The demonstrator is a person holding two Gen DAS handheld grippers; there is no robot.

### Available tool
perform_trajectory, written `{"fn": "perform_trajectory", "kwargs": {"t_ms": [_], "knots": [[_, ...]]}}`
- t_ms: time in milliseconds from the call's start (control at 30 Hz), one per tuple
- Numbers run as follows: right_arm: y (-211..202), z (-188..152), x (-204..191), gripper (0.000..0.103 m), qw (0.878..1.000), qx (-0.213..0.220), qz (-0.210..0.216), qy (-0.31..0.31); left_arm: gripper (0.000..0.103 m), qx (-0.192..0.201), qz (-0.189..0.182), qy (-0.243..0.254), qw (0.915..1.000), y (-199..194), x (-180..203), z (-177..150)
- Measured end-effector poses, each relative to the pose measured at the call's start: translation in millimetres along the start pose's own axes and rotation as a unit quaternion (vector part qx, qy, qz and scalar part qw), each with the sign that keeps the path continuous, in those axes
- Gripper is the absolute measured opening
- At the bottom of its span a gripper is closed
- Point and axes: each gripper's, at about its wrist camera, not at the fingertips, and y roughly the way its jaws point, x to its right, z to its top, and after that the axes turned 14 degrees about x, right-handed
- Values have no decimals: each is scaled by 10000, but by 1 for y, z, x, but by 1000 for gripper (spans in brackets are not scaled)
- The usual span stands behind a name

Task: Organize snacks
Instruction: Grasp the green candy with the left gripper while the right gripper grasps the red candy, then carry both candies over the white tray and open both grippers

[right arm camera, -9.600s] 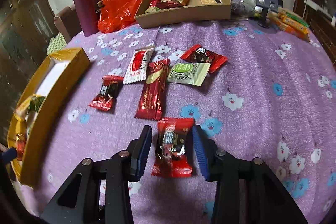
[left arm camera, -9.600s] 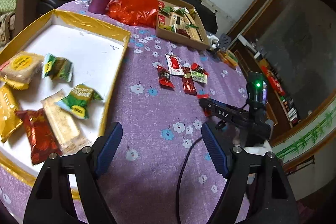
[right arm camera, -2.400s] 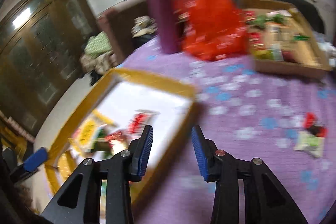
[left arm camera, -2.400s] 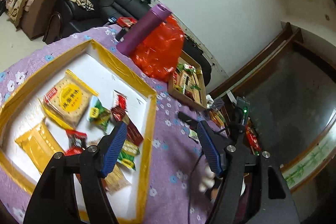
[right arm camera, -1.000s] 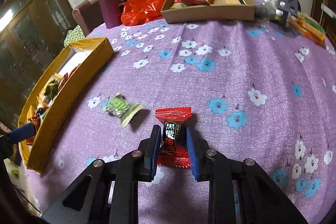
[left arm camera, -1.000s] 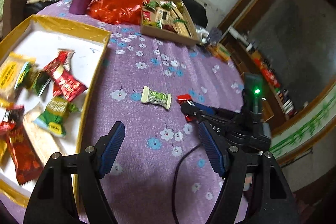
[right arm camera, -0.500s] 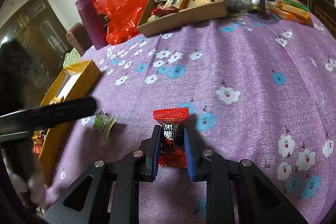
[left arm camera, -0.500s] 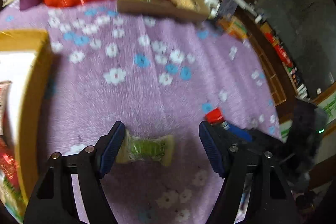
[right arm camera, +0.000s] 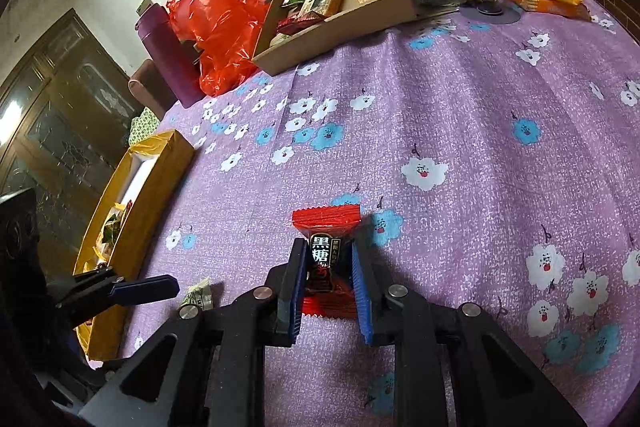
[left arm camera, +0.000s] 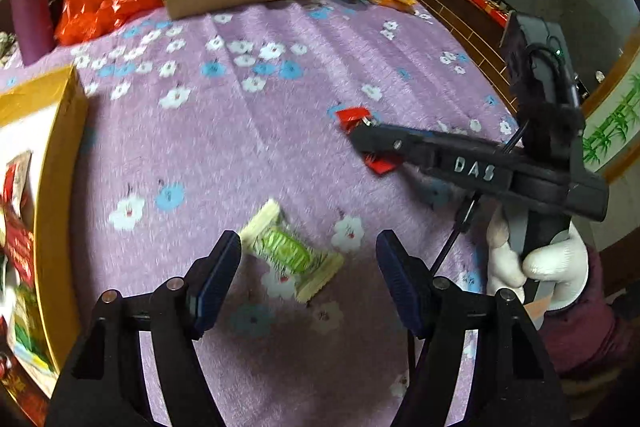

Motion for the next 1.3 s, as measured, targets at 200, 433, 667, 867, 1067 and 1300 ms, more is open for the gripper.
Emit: {"fn": "perform_trajectory", "kwargs": {"t_ms": [200, 433, 667, 867, 1067, 1300], "knots": [[0, -1, -2, 24, 10000, 34, -47, -47, 69, 66, 208, -415, 9989, 10, -3, -3], [0, -3, -6, 24, 9998, 66, -106, -145, 44, 329, 750, 499, 9954, 21, 21, -7], [-1, -5, -13, 22, 9987, 162, -273, -406, 20, 556, 594, 183, 9965, 5, 6, -13], [-3, -6, -14, 22, 9983, 275, -296, -418, 20, 1031, 537, -377, 9925, -30, -17, -9], [-10, -6, -26, 22, 9968, 516, -283, -540, 20, 1722, 617, -1011, 9779, -90, -60, -9], [-15, 5, -78, 21, 9954, 511, 97, -801, 20, 2126, 918, -1687, 9581, -141, -127, -9]]}}
